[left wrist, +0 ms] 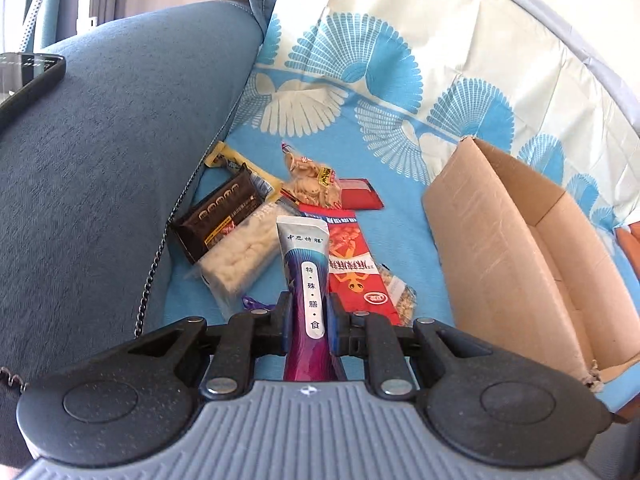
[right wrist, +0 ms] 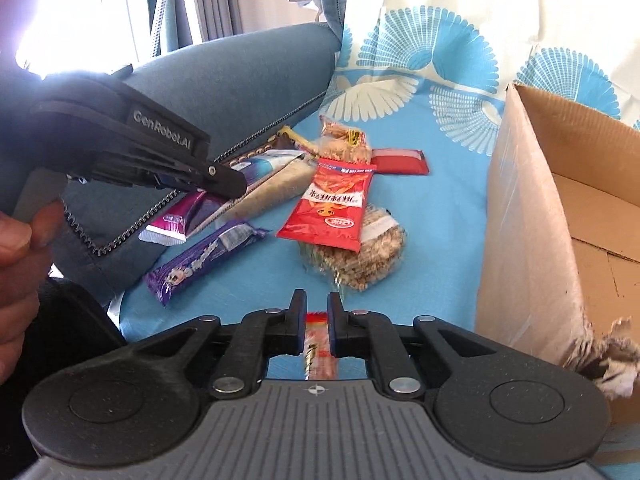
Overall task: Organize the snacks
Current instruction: 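Carry the red-wrapped bar over the box with the right tool while the left lifts the tube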
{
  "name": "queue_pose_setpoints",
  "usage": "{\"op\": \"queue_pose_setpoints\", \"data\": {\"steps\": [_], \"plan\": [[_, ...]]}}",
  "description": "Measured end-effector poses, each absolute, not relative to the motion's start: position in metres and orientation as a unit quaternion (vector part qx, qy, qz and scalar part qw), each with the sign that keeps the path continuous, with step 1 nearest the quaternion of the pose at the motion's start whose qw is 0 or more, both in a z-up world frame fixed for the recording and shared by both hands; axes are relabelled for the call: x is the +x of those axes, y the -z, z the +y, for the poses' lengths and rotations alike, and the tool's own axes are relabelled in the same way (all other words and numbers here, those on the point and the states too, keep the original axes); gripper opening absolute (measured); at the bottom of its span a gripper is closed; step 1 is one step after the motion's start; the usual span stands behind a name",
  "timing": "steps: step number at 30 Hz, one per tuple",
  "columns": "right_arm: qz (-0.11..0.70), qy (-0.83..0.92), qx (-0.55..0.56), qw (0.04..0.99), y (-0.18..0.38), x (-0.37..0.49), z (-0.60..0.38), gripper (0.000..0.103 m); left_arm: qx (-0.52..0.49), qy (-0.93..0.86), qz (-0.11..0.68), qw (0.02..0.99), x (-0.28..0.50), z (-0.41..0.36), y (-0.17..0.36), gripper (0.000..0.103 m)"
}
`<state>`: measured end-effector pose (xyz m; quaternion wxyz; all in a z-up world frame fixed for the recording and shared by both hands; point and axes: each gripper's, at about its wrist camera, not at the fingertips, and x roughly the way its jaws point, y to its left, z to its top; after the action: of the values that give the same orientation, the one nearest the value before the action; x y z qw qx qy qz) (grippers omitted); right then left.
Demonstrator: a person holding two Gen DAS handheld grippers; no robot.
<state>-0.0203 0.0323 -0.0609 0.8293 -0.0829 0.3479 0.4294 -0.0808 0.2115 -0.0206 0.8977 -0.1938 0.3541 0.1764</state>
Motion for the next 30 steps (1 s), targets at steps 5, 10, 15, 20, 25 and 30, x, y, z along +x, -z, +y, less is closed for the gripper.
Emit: {"op": "queue_pose_setpoints", "data": {"steps": [5, 10, 15, 20, 25, 30], "plan": [[0.372, -0.418, -0.095, 0.823, 0.069, -0.019, 0.038, 0.03, -0.197, -0.166, 0.352, 0.9, -0.088, 0.21, 0.017, 0.018], [0.383, -0.41, -0.106, 0.821, 0.082, -0.02, 0.044, 0.051, -0.198, -0.16, 0.352, 0.901, -0.091, 0.211, 0.019, 0.018], [0.378, -0.41, -0.129, 0.82, 0.087, -0.021, 0.048, 0.019, -0.203, -0.158, 0.349, 0.901, -0.091, 0.213, 0.02, 0.018], [0.344, -0.413, -0.128, 0.834, 0.075, -0.027, 0.04, 0.018, -0.199, -0.154, 0.336, 0.907, -0.094, 0.209, 0.017, 0.018], [0.302, -0.405, -0.109, 0.856, 0.05, -0.034, 0.021, 0.018, -0.199, -0.147, 0.312, 0.917, -0.102, 0.206, 0.012, 0.018], [0.256, -0.394, -0.075, 0.879, 0.015, -0.043, -0.007, 0.018, -0.192, -0.134, 0.29, 0.928, -0.111, 0.2, 0.005, 0.019]]}}
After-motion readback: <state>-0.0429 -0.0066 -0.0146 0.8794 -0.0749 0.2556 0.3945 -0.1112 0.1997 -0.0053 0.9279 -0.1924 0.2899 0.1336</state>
